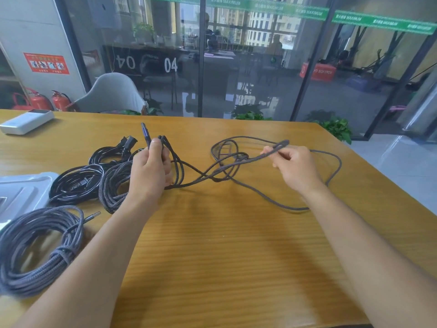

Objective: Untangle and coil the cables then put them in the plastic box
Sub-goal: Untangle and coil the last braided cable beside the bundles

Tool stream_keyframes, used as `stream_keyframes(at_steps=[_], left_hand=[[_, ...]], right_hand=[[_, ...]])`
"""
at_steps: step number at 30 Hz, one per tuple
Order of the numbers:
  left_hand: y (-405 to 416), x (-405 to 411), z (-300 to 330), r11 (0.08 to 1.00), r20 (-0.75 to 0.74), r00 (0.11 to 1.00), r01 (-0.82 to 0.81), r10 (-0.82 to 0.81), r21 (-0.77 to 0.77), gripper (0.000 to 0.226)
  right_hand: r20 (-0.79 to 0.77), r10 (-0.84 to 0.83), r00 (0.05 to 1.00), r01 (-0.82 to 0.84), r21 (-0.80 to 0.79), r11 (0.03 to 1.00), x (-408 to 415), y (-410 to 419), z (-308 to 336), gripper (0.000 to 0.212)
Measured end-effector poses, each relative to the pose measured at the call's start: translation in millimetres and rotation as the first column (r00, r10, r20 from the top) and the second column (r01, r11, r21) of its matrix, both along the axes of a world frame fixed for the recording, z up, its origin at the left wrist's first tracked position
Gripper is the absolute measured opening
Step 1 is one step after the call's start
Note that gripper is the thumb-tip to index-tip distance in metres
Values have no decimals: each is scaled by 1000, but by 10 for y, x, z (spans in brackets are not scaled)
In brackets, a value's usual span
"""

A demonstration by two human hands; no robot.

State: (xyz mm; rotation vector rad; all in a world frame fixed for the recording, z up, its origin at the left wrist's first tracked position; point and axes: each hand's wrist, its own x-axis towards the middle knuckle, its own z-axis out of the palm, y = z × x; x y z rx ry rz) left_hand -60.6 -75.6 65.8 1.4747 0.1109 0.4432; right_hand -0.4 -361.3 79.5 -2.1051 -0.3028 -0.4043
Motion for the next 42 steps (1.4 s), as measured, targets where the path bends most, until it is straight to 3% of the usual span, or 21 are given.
stream_keyframes(at_steps=[3, 6, 9, 12, 13, 15, 17, 19, 22, 24, 27, 33, 37, 39, 42], left_hand=[[-2, 5, -6, 1000, 1, 1000, 1, -1, 25, 39], [21, 7, -23, 999, 0, 1000, -11, 11, 40, 38], [40, 12, -26, 1000, -6, 1000, -10, 10, 20, 39], [27, 11, -19, 1000, -3, 1000, 8, -8, 24, 39], [23, 11, -17, 1000, -2, 1000, 16, -16, 21, 40], [20, 12, -13, 1000, -3, 1000, 27, -27, 16, 40], [20, 15, -10, 1000, -6, 1000, 26, -26, 16, 40], [27, 18, -11, 1000, -5, 1000, 17, -17, 16, 40], [44, 31, -18, 1000, -2, 1000, 6, -6, 19, 40], [46, 39, -25, 1000, -6, 1000, 4, -4, 19, 40], [52, 43, -36, 1000, -6, 1000, -8, 8, 23, 40], [21, 47, -51, 1000, 4, 1000, 15, -16, 21, 40], [-37, 31, -57, 998, 2, 999, 51, -51, 46, 40], [-34, 26, -51, 998, 0, 999, 46, -46, 50, 40], [11, 33, -45, 999, -2, 1000, 20, -20, 37, 39]], right_hand=[[-65, 46, 997, -32, 206, 978, -41, 1, -51, 17], [-114, 230, 966, -193, 268, 944, -149, 27, -153, 4], [-221, 466, 857, -440, 156, 884, -251, 23, -310, 21], [-372, 527, 764, -574, -19, 818, -303, 37, -380, 24], [-336, 503, 796, -554, -71, 830, -295, 49, -387, 22], [-116, 355, 928, -371, -173, 912, -215, 41, -403, 22], [73, 230, 971, -205, -251, 946, -118, -2, -360, 26], [-19, 239, 971, -229, -358, 905, -12, -95, -316, 27], [-295, 267, 917, -392, -550, 737, 64, -201, -326, 28], [-325, 282, 903, -428, -606, 671, 66, -234, -369, 26], [-284, 269, 920, -390, -615, 686, 63, -261, -417, 18], [-23, 110, 994, -104, -558, 823, 14, -305, -503, 6], [174, 0, 985, 95, -542, 835, 0, -278, -510, 21], [174, 18, 985, 74, -507, 859, 2, -282, -484, 24], [-61, 177, 982, -187, -362, 913, -30, -319, -432, 23]])
